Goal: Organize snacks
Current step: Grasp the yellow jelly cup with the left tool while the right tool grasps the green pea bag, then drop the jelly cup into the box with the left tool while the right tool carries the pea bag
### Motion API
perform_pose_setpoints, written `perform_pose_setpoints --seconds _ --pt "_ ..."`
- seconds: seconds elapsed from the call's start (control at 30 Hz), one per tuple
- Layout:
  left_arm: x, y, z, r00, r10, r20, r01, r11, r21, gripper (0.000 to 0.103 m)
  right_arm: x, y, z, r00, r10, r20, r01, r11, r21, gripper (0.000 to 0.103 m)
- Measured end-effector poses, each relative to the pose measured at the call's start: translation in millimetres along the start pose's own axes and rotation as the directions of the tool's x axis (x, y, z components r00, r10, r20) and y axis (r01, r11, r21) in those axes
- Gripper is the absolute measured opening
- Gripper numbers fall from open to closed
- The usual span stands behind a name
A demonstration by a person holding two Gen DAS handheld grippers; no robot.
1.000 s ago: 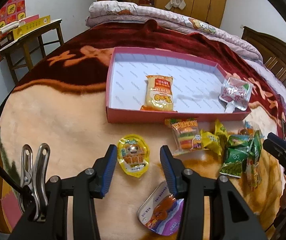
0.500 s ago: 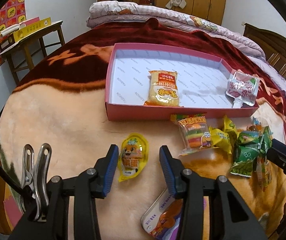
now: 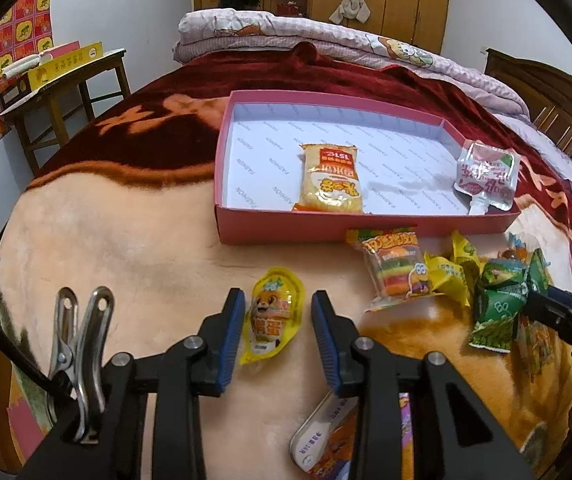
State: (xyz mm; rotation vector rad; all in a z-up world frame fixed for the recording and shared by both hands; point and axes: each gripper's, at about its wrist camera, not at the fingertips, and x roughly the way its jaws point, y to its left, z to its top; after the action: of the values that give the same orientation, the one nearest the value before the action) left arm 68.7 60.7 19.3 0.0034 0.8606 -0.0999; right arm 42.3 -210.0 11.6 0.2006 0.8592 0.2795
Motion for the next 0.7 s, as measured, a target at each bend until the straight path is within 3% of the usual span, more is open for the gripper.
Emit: perform_pose_setpoints --seconds 0.7 --pt "-33 -2 7 0.997 -0.04 0.066 0.04 0.999 -0.006 0.028 -22 7 0 0.998 0.009 0.06 -0.008 1.0 -0.009 0.048"
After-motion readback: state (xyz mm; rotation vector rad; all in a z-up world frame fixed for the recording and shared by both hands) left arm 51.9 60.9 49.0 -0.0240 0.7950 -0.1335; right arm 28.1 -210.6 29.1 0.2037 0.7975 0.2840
